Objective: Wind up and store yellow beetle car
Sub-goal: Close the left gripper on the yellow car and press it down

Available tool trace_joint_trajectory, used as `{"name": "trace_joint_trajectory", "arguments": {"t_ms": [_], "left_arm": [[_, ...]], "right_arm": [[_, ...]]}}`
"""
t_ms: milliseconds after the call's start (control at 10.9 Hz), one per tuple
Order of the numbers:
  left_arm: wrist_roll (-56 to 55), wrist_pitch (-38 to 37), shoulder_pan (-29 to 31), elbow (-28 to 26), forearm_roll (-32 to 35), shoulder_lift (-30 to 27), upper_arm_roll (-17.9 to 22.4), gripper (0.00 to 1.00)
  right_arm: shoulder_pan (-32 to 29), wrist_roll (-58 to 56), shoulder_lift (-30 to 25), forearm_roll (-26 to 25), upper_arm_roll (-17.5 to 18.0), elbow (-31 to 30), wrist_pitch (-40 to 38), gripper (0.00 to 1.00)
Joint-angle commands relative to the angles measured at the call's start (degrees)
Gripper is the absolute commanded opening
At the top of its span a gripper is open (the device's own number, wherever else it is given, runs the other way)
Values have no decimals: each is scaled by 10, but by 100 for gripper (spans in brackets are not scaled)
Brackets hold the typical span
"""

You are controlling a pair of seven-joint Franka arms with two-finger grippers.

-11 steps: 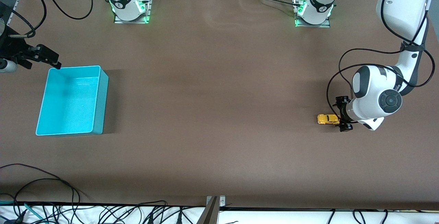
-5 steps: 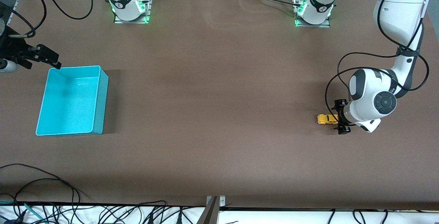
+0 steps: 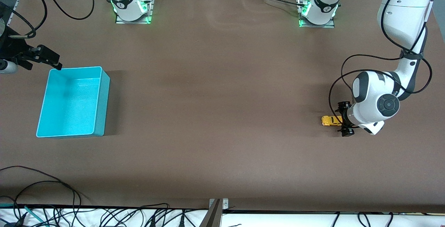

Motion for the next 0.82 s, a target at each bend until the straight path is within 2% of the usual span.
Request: {"name": "trace_joint_trajectory", "arguments": {"t_ms": [0, 92, 275, 458, 549, 732], "left_arm": [[6, 5, 3, 1, 12, 3, -1, 98], [6, 6, 3, 1, 12, 3, -1, 89], [2, 5, 2, 1, 12, 4, 0, 66], [1, 6, 0, 1, 12, 4, 0, 58], [0, 5, 1, 1, 12, 4, 0, 48], [-7, 5, -1, 1, 12, 2, 0, 0]], "right_arm": [[0, -5, 4, 6, 0, 13, -9, 100], [0, -5, 4, 6, 1, 13, -9, 100], [0, -5, 4, 6, 0, 13, -9, 100], [0, -5, 4, 6, 1, 13, -9, 100], [0, -5, 4, 6, 1, 13, -9, 100], [0, -5, 4, 6, 0, 13, -9, 100]]}}
